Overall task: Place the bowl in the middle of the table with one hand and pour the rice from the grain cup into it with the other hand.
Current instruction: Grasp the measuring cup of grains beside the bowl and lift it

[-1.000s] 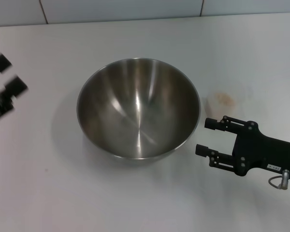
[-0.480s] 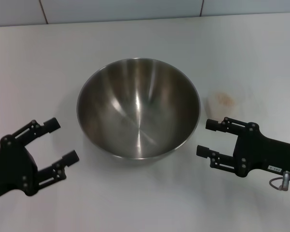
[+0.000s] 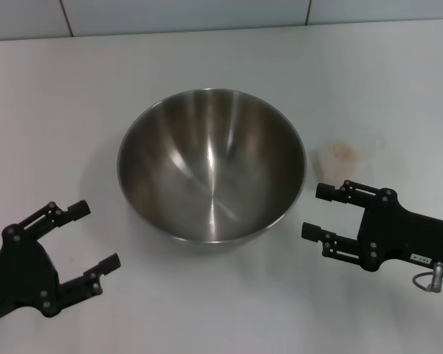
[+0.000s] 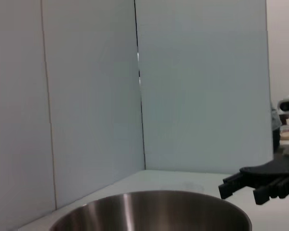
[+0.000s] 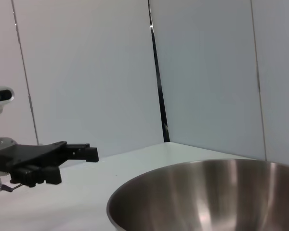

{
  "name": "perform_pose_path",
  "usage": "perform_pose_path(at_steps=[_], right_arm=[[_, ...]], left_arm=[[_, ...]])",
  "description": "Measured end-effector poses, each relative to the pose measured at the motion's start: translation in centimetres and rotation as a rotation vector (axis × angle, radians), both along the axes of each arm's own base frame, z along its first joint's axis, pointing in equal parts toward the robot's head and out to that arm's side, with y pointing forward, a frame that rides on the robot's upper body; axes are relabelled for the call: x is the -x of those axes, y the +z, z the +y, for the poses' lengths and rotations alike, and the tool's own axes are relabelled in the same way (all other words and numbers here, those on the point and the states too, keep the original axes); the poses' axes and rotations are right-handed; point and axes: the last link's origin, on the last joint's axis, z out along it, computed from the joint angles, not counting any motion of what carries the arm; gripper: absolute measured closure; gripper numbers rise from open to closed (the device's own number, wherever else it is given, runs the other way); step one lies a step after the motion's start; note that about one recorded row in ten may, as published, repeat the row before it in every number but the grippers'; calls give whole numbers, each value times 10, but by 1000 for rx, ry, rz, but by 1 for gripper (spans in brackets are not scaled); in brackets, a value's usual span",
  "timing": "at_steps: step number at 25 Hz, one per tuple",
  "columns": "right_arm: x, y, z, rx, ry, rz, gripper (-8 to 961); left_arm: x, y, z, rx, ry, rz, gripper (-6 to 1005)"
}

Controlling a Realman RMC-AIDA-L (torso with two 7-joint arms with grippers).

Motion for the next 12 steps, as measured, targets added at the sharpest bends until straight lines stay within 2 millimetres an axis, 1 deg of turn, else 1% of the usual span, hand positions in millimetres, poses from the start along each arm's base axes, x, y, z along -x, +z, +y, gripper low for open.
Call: perform_pose_path(at_steps=[6,12], right_arm=[[-2,0,0,-6,-5,-8,306],[-2,-1,-1,-7,-5,-8,307]], left_arm=[[2,-8,0,21,10,35,189],[5,-9,3,10,30,52,189]])
